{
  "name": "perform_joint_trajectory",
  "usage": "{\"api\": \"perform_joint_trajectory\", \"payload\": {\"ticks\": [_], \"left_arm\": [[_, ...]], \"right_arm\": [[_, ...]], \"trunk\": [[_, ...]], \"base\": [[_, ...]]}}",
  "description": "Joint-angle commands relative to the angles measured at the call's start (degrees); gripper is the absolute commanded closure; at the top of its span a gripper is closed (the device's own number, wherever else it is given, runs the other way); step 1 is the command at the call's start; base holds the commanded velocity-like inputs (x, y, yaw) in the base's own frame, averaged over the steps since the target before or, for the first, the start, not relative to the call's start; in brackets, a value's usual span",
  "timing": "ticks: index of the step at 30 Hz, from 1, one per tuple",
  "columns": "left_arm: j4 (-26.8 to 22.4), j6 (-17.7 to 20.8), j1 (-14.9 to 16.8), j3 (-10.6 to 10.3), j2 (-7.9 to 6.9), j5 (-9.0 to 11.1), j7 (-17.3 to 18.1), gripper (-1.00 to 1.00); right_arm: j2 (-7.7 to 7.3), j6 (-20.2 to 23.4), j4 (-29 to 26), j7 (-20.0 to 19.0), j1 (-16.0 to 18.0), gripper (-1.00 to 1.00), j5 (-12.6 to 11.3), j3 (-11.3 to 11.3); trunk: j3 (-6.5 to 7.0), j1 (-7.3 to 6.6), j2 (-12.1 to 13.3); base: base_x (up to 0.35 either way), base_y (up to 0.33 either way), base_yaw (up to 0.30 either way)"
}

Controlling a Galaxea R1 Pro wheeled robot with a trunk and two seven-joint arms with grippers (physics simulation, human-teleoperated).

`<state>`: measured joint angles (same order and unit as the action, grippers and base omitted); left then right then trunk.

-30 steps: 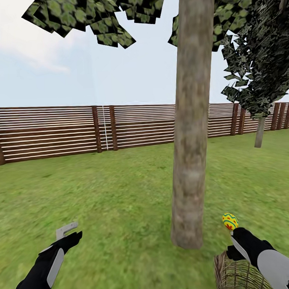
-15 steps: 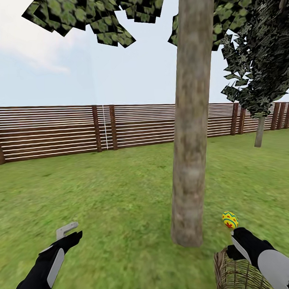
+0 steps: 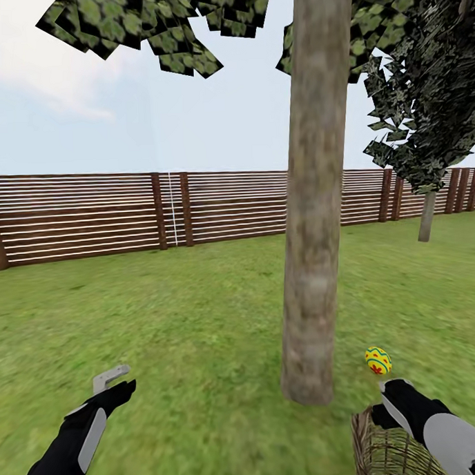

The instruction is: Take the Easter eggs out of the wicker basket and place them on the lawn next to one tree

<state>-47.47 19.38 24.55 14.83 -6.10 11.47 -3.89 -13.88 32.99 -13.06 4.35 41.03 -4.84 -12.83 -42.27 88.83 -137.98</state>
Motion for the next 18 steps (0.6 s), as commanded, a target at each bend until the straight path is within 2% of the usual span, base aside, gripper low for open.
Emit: {"api": "perform_joint_trajectory", "payload": {"ticks": [1, 4, 13, 18], "left_arm": [[-0.09, 0.33, 0.02, -0.08, 0.22, 0.59, -0.33, -1.0], [-0.08, 0.38, 0.01, -0.06, 0.72, 0.56, -0.33, -1.0], [-0.08, 0.39, -0.01, 0.02, 0.9, 0.5, -0.33, -1.0], [-0.08, 0.39, 0.01, -0.04, 0.91, 0.49, -0.33, -1.0]], "right_arm": [[-0.02, 0.31, -0.11, 0.31, 0.02, -1.0, -0.52, -0.35], [-0.01, 0.32, -0.12, 0.31, 0.02, -1.0, -0.64, -0.3], [-0.16, 0.32, -0.13, 0.37, 0.02, -1.0, -0.61, -0.27], [-0.11, 0.32, -0.13, 0.32, 0.02, -1.0, -0.76, -0.27]], "trunk": [[-0.25, 0.21, -0.45], [-0.79, 0.87, -1.65], [-2.41, 2.85, -5.26], [-3.52, 2.98, -5.32]], "base": [[0.0, 0.0, 0.0], [0.0, 0.0, 0.0], [0.0, 0.0, 0.0], [0.0, 0.0, 0.0]]}}
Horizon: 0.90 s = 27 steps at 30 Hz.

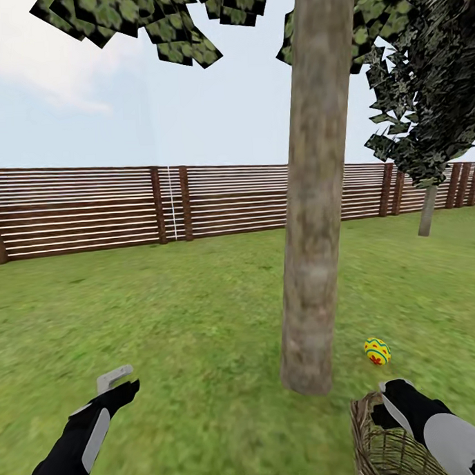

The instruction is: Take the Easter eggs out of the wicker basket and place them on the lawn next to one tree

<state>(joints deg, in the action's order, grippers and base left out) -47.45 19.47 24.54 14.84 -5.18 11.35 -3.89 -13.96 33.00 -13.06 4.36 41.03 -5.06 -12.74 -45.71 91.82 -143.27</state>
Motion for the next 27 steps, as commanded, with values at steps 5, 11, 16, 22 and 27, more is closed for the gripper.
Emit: {"api": "perform_joint_trajectory", "payload": {"ticks": [5, 11, 16, 22, 27], "left_arm": [[-0.1, 0.3, 0.04, 0.0, -0.01, 0.61, -0.33, -1.0], [-0.1, 0.3, 0.07, -0.08, 0.01, 0.61, -0.33, -1.0], [-0.1, 0.3, 0.07, -0.11, 0.04, 0.61, -0.33, -1.0], [-0.1, 0.3, 0.02, -0.13, 0.06, 0.61, -0.32, -1.0], [-0.1, 0.3, 0.05, -0.16, 0.06, 0.61, -0.29, -1.0]], "right_arm": [[-0.02, 0.31, -0.12, 0.33, 0.01, -1.0, -0.48, -0.36], [-0.03, 0.34, -0.12, 0.3, 0.01, -1.0, -0.6, -0.32], [-0.05, 0.26, -0.12, 0.3, 0.01, -1.0, -0.65, -0.34], [0.01, 0.22, -0.12, 0.3, 0.01, -1.0, -0.65, -0.28], [-0.01, 0.22, -0.12, 0.3, 0.01, -1.0, -0.65, -0.27]], "trunk": [[-1.18, 0.11, -0.1], [-2.51, 0.27, -0.18], [-3.62, 0.4, -0.25], [-4.95, 0.55, -0.33], [-6.06, 0.68, -0.4]], "base": [[0.0, 0.0, 0.0], [0.0, 0.0, 0.0], [0.0, 0.0, 0.0], [0.0, 0.0, 0.0], [0.0, 0.0, 0.0]]}}
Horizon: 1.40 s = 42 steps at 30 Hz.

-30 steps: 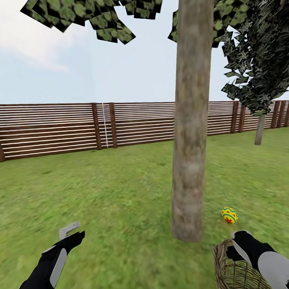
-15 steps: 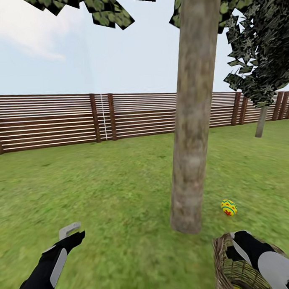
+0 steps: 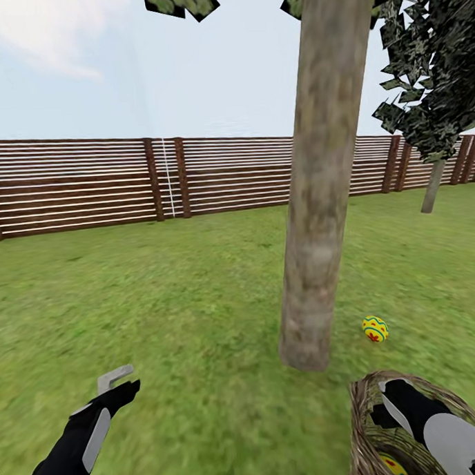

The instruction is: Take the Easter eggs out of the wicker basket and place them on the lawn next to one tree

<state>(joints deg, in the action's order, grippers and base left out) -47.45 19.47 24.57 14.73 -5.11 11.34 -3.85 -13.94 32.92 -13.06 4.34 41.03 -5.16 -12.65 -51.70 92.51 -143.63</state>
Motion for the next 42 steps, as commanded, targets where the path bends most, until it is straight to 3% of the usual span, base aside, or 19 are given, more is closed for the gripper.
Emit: {"api": "perform_joint_trajectory", "payload": {"ticks": [1, 16, 28, 32, 37, 42], "left_arm": [[-0.1, 0.31, -0.01, -0.05, -0.01, 0.61, -0.35, -1.0], [-0.1, 0.29, 0.01, -0.05, 0.01, 0.61, -0.36, -1.0], [-0.09, 0.3, -0.01, -0.13, 0.03, 0.62, -0.31, -1.0], [-0.1, 0.14, 0.0, -0.09, 1.03, 0.61, -0.28, -1.0], [-0.1, 0.05, -0.01, -0.08, 1.15, 0.61, -0.28, -1.0], [-0.08, 0.05, -0.03, -0.07, 1.15, 0.61, -0.28, -1.0]], "right_arm": [[-0.03, 0.3, -0.12, 0.32, 0.01, -1.0, -0.55, -0.36], [-0.03, 0.21, -0.12, 0.32, 0.01, -1.0, -0.55, -0.36], [0.06, 0.14, -0.12, 0.32, 0.01, -1.0, -0.55, -0.4], [0.06, 0.0, -0.12, 0.32, 0.01, -1.0, -0.55, -0.38], [0.06, -0.05, -0.12, 0.32, 0.01, -1.0, -0.55, -0.36], [0.06, -0.05, -0.12, 0.32, 0.01, -1.0, -0.55, -0.36]], "trunk": [[-0.29, 0.01, -0.05], [-3.61, 0.4, -0.25], [-3.61, 0.4, -0.25], [-3.61, 0.4, -0.25], [-3.61, 0.4, -0.25], [-4.72, 0.53, -0.31]], "base": [[0.0, 0.0, 0.0], [0.0, 0.0, 0.0], [0.094, 0.0, 0.0], [0.155, 0.0, 0.0], [0.007, 0.0, 0.0], [0.0, 0.0, 0.0]]}}
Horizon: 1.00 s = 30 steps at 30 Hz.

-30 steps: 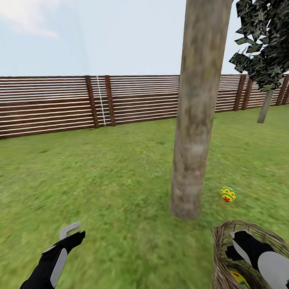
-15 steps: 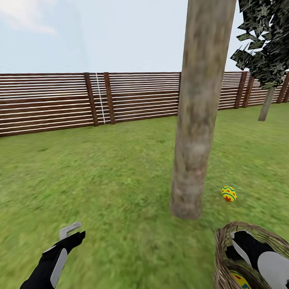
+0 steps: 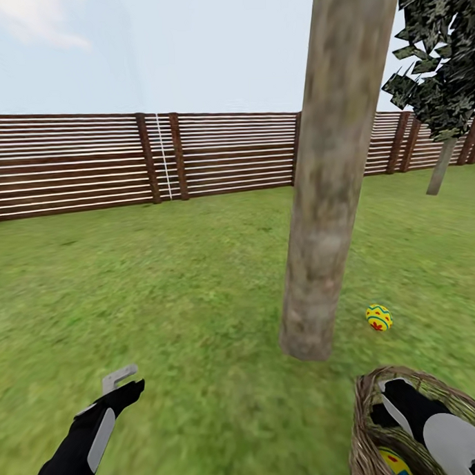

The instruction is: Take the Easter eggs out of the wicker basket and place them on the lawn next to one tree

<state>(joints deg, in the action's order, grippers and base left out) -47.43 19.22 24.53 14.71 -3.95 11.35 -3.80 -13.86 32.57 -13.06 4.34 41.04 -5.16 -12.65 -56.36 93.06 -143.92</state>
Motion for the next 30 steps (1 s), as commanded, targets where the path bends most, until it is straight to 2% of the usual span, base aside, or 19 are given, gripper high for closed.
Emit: {"api": "perform_joint_trajectory", "payload": {"ticks": [1, 30], "left_arm": [[-0.11, 0.3, 0.03, -0.04, -0.01, 0.61, -0.33, -1.0], [-0.12, 0.31, 0.02, 0.15, -0.01, 0.61, -0.33, -1.0]], "right_arm": [[-0.03, 0.3, -0.12, 0.32, 0.01, -1.0, -0.55, -0.36], [0.06, 0.04, -0.65, -0.58, 0.01, -1.0, -0.46, -0.44]], "trunk": [[-0.29, 0.01, -0.04], [-6.71, 0.76, -0.43]], "base": [[0.0, 0.0, 0.0], [0.0, 0.0, 0.0]]}}
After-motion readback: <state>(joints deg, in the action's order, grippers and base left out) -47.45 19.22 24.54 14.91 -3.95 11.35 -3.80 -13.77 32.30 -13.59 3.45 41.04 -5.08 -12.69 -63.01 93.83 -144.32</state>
